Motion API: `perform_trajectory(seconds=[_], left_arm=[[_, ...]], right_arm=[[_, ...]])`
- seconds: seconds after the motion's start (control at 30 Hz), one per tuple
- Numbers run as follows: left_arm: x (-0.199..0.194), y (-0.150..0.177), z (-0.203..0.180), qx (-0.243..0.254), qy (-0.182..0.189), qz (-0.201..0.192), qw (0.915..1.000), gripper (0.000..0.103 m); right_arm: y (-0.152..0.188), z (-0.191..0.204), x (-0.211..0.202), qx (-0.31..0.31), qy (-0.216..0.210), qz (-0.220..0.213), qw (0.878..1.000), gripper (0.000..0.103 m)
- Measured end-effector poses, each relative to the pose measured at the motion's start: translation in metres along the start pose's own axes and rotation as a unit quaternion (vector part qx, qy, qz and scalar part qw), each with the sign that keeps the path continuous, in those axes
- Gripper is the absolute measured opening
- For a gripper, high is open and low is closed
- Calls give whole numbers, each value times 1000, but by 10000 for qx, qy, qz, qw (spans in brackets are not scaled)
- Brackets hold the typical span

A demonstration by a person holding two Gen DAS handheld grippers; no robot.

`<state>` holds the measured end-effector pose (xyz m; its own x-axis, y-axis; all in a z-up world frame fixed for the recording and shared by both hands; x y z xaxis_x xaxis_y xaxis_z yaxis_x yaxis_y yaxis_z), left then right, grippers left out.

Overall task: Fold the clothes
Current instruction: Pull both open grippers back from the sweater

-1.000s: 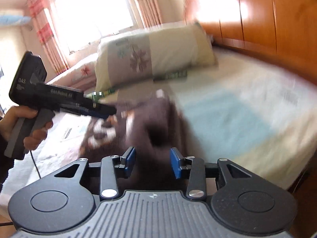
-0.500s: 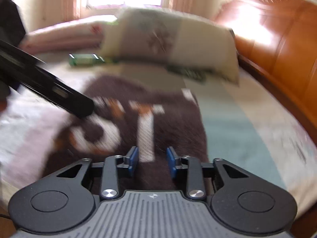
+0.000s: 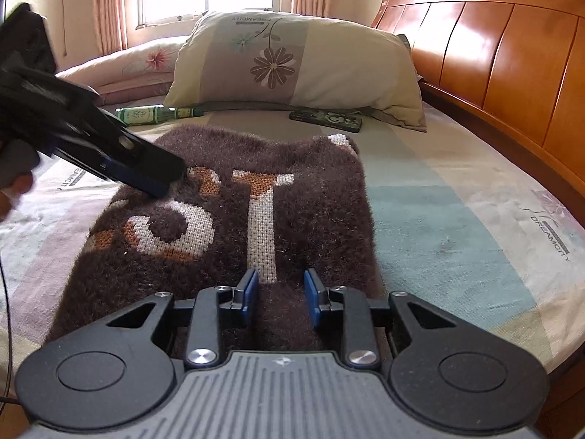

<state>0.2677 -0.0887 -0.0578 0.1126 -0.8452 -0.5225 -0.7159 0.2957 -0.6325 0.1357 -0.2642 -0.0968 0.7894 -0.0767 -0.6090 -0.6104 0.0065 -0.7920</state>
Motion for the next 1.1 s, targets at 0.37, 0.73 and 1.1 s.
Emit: perform_trajectory(seconds=[0.37, 0.73, 1.1], left_arm=[[-9, 9, -25, 228, -292, 19, 9993, 71], [7, 39, -9, -1020, 515, 72, 9934, 76], [3, 39, -11, -1037, 409, 48, 9938, 74]], right_arm=[[-4, -3, -14, -45, -185, -16, 9998, 42], [-27, -8, 30, -590, -277, 44, 9979, 46], [-27, -13, 17, -310, -279, 128, 9990, 52]])
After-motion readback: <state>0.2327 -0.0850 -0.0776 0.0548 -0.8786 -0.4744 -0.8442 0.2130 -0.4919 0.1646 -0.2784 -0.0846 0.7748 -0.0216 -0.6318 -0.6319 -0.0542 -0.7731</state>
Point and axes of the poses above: each gripper's, at about its wrist camera, not at the fingertips, and x roughly the way its jaws point, z to its left, y to its underside, the point moved 3 cm from there along x, roughly the way its jaws point, and after that the axes turned 5 degrees about y, right-handed, at the moved point
